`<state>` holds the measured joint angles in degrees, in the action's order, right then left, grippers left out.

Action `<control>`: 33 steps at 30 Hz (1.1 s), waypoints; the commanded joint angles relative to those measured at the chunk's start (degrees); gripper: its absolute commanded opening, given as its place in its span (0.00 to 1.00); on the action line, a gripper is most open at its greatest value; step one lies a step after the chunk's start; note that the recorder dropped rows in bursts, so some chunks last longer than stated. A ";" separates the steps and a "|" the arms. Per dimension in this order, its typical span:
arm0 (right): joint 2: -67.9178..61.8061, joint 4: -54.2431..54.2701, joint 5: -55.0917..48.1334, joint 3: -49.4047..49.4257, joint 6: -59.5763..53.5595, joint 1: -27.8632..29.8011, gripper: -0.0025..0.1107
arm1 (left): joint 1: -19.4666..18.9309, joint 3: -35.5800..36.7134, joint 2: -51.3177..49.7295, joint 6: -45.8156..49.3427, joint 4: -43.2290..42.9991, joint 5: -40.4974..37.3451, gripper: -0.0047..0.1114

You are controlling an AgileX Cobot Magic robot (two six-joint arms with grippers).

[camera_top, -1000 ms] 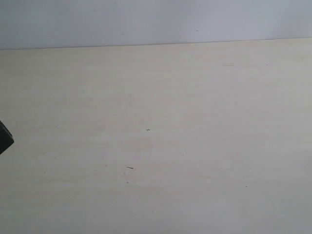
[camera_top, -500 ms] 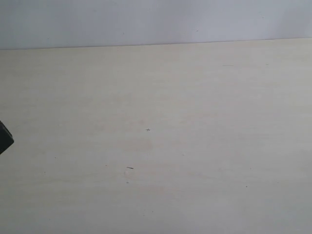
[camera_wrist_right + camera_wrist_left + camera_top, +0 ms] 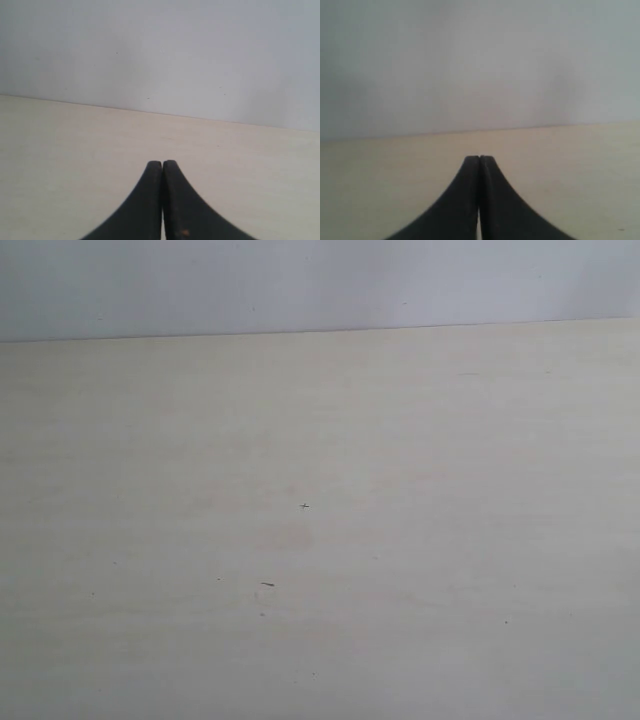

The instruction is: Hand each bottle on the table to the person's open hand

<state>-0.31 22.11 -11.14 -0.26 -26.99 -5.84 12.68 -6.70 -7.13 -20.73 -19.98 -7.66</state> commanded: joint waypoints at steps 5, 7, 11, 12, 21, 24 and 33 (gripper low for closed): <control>0.31 0.22 0.16 0.26 0.25 0.28 0.02 | -11.55 0.13 7.13 -1.18 0.83 -15.53 0.05; 0.31 0.22 0.16 0.26 0.25 0.28 0.02 | -11.55 0.18 7.13 -1.18 1.44 -16.49 0.05; 0.31 0.22 0.16 0.26 0.25 0.28 0.02 | -11.55 2.19 7.13 -2.85 1.45 -13.99 0.05; 0.31 0.22 0.16 0.26 0.25 0.28 0.02 | -11.55 3.10 7.13 -3.13 1.45 -13.31 0.05; 0.31 0.22 0.16 0.26 0.25 0.28 0.02 | -11.55 6.70 7.13 -7.53 2.75 -13.75 0.05; 0.31 0.22 0.16 0.26 0.25 0.28 0.02 | -11.55 6.70 7.13 -7.53 2.75 -13.75 0.05; 0.31 0.23 0.03 0.26 0.25 0.28 0.02 | -11.55 6.70 7.13 -7.40 2.76 -13.75 0.05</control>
<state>-0.31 22.11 -11.28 -0.26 -26.89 -5.84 1.30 -0.16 -0.36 -27.85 -17.62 -21.39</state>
